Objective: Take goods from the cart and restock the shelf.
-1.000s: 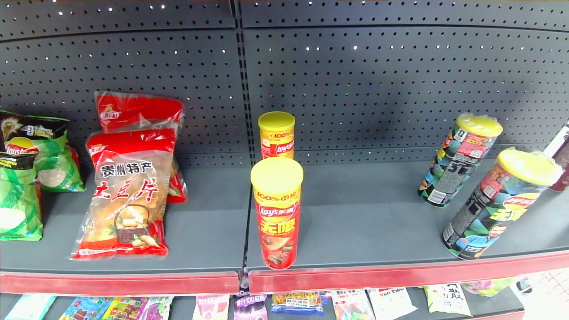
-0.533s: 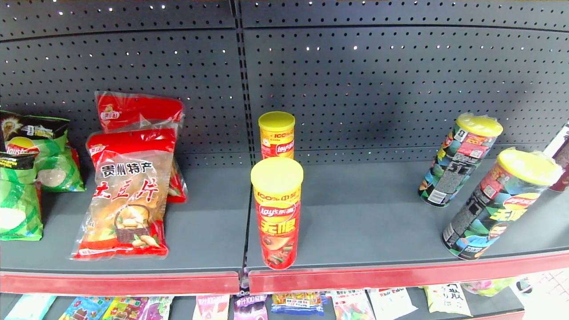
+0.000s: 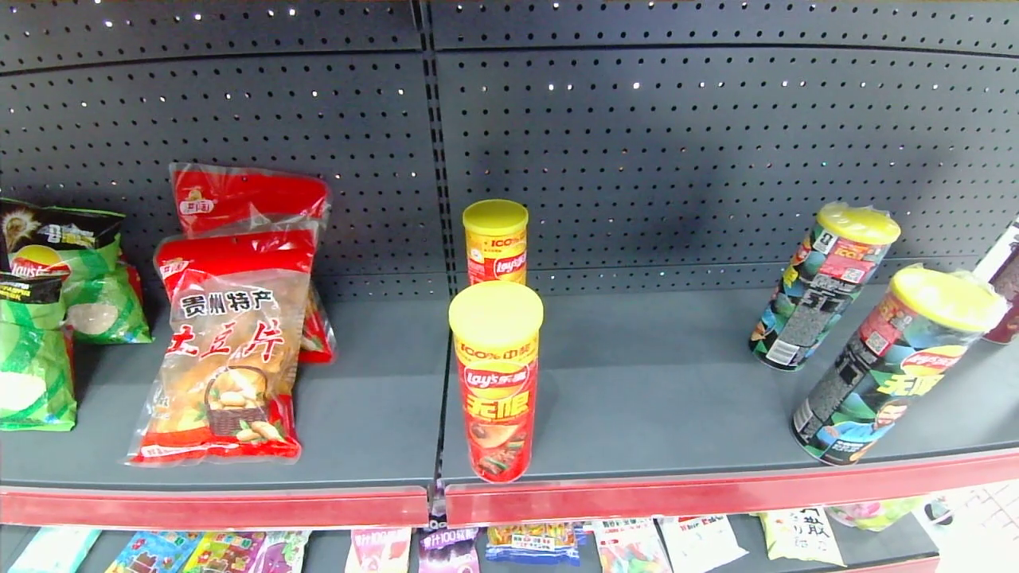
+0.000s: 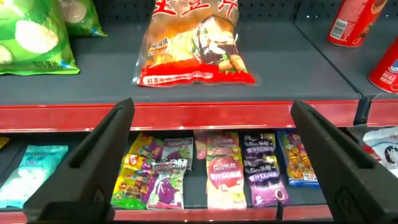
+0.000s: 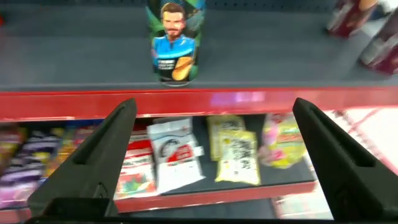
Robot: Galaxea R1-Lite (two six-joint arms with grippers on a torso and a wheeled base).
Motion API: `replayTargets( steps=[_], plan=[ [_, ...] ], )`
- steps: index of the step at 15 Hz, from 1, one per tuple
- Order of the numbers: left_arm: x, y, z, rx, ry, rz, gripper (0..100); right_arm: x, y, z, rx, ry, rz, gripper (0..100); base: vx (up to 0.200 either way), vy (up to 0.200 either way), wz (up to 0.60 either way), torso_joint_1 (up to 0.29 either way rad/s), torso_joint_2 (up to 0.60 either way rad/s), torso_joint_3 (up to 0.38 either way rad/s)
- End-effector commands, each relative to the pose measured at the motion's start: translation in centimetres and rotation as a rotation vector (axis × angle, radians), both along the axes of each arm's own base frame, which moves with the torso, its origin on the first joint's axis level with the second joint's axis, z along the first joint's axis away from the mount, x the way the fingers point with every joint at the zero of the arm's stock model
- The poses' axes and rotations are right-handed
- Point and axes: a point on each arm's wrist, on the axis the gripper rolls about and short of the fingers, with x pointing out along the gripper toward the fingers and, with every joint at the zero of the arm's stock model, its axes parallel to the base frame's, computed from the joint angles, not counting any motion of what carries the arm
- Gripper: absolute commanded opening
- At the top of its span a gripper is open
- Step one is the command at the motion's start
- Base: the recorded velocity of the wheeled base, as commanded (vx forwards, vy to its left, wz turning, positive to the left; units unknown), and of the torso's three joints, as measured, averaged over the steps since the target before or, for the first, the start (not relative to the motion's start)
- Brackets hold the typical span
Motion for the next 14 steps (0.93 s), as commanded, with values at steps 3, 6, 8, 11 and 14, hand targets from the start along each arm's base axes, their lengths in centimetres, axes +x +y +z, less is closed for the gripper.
replayTargets(
  steps=[3,6,8,11,14],
  plan=[
    [0.01,0.0,0.0,0.001,0.002,0.001,100,-0.5,0.0,-0.66,0.04,-0.009,0.105,100,0.0,0.0,0.0,0.0,0.0,0.0],
    [0.01,0.0,0.0,0.001,0.002,0.001,100,-0.62,0.0,-0.69,0.039,-0.024,0.098,100,-0.133,0.0,0.0,0.002,0.0,0.003],
    [0.01,0.0,0.0,0.001,0.002,0.001,100,-0.62,0.0,-0.69,0.039,-0.024,0.098,100,-0.1,0.0,0.0,0.013,0.0,-0.001],
    [0.01,0.0,0.0,0.004,0.002,0.001,100,-0.62,0.0,-0.69,0.039,-0.024,0.098,100,0.0,0.0,0.0,0.0,0.0,0.0],
    [0.01,0.0,0.0,0.006,0.002,0.001,100,-0.62,0.0,-0.69,0.039,-0.024,0.098,100,0.0,-0.133,0.0,0.006,0.0,0.0]
  ],
)
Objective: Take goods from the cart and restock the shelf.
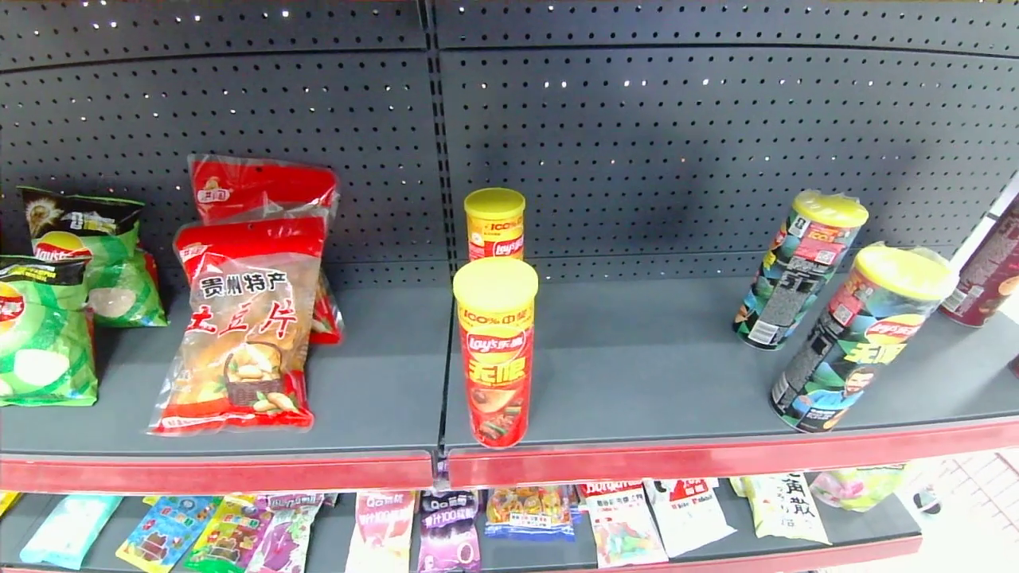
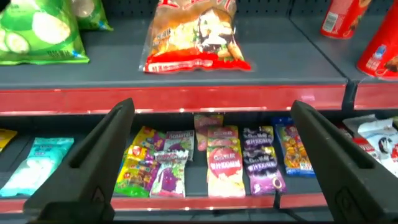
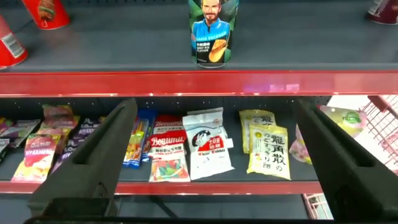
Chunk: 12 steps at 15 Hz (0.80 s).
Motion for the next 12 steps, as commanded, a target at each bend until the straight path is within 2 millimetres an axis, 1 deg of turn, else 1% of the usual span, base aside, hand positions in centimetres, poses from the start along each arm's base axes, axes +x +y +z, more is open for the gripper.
replayTargets(
  steps=[1,12],
  plan=[
    [0.01,-0.01,0.0,-0.001,0.001,0.0,100,-0.01,0.0,0.0,0.0,-0.001,0.001,100,0.0,-0.2,0.0,-0.007,0.0,0.012],
    [0.01,0.0,0.0,0.001,0.001,0.001,100,-0.01,0.0,0.0,0.002,-0.001,0.001,100,0.0,-0.2,0.0,0.006,0.0,0.002]
  ],
)
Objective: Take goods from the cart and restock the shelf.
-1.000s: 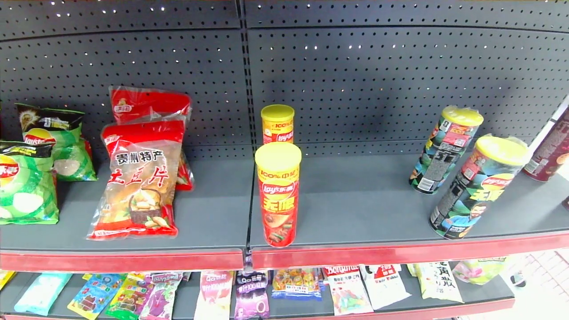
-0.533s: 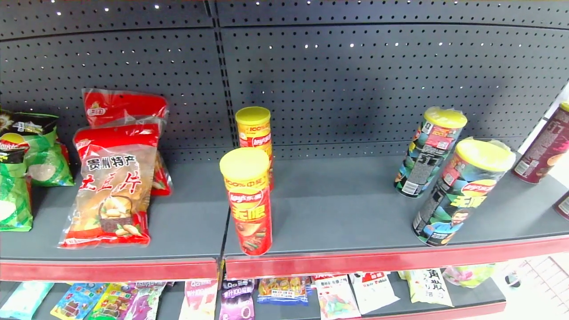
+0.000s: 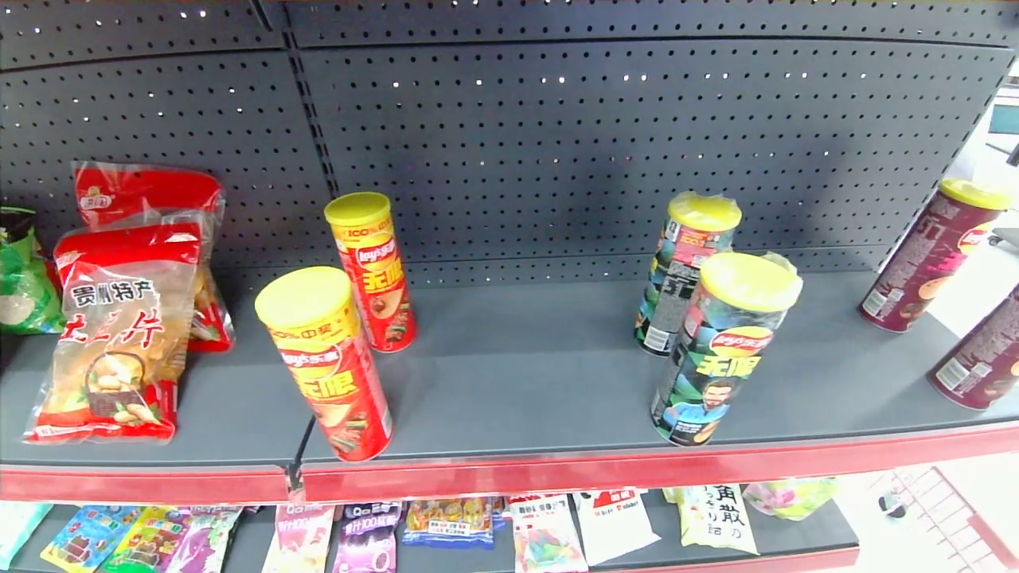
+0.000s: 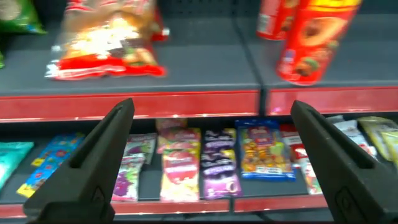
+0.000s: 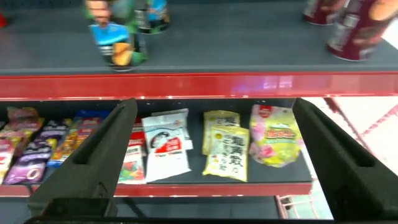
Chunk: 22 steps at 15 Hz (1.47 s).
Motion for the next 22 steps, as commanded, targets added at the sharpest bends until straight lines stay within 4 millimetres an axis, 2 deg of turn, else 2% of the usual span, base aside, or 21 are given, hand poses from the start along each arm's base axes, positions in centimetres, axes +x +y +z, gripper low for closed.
replayTargets(
  steps=[1,9,22],
  plan=[
    [0.01,0.0,0.0,0.0,0.001,0.0,100,0.0,0.0,0.01,0.001,-0.001,0.001,100,0.0,-0.2,0.0,-0.002,0.0,0.002],
    [0.01,0.0,0.0,-0.001,0.001,0.001,100,0.0,0.0,0.01,-0.002,-0.001,0.001,100,0.0,-0.2,0.0,0.001,0.0,0.004],
    [0.01,0.0,0.0,-0.003,0.001,0.001,100,0.0,-0.01,0.01,-0.002,-0.001,-0.004,100,0.0,0.0,0.0,0.0,0.0,0.0]
  ],
)
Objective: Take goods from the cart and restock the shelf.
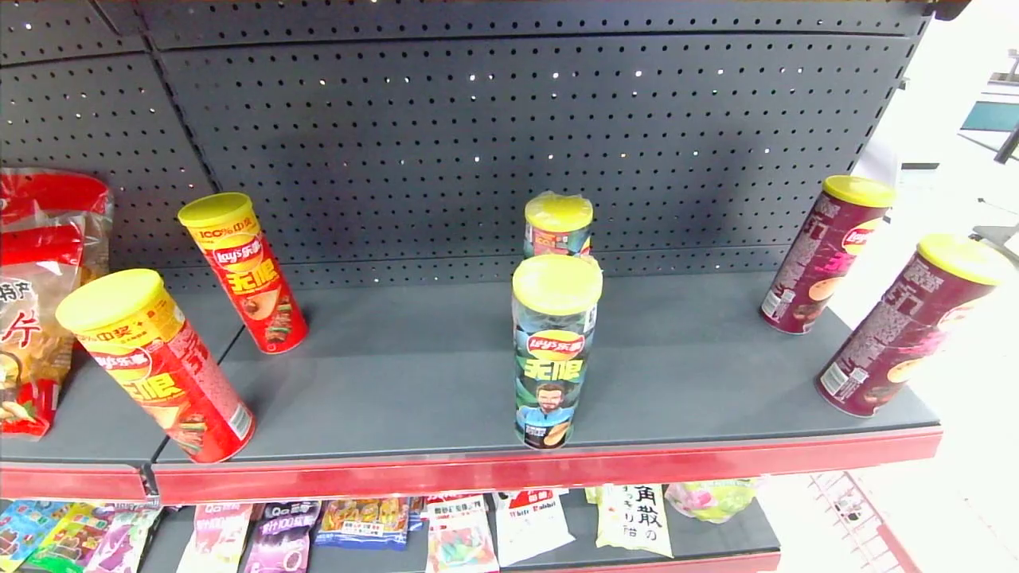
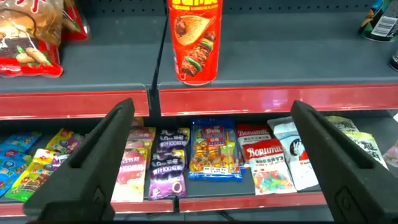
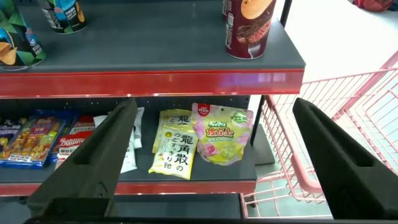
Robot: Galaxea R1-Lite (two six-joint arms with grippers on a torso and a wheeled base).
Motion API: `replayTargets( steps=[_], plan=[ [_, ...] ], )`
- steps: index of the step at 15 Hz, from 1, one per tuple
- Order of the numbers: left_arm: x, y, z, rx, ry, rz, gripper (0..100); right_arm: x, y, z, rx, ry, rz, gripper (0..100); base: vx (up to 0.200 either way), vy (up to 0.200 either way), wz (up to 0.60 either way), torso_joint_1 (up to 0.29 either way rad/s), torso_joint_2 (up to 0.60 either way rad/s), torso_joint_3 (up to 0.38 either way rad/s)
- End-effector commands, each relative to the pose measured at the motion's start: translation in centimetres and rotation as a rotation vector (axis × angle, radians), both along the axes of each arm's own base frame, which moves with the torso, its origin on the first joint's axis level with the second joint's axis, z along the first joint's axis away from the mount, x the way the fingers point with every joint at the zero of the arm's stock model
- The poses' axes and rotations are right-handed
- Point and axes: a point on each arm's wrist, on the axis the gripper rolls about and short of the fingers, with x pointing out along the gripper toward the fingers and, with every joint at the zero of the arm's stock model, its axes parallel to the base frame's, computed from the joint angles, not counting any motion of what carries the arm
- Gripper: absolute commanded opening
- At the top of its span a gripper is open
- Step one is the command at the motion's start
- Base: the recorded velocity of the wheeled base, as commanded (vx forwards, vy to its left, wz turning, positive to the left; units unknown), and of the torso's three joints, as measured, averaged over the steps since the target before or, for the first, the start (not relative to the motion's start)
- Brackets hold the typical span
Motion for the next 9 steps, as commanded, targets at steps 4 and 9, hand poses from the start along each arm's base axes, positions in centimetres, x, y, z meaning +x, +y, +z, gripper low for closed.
replayTargets(
  steps=[4,9],
  plan=[
    [0.01,0.0,0.0,0.0,0.001,0.001,100,-0.02,0.0,0.0,0.0,-0.002,0.001,100,0.0,0.0,0.0,0.0,0.0,0.0],
    [0.01,0.0,0.0,0.0,0.001,0.001,100,0.0,0.0,0.0,0.0,-0.001,-0.001,100,0.0,0.0,0.0,0.0,0.0,0.0]
  ],
)
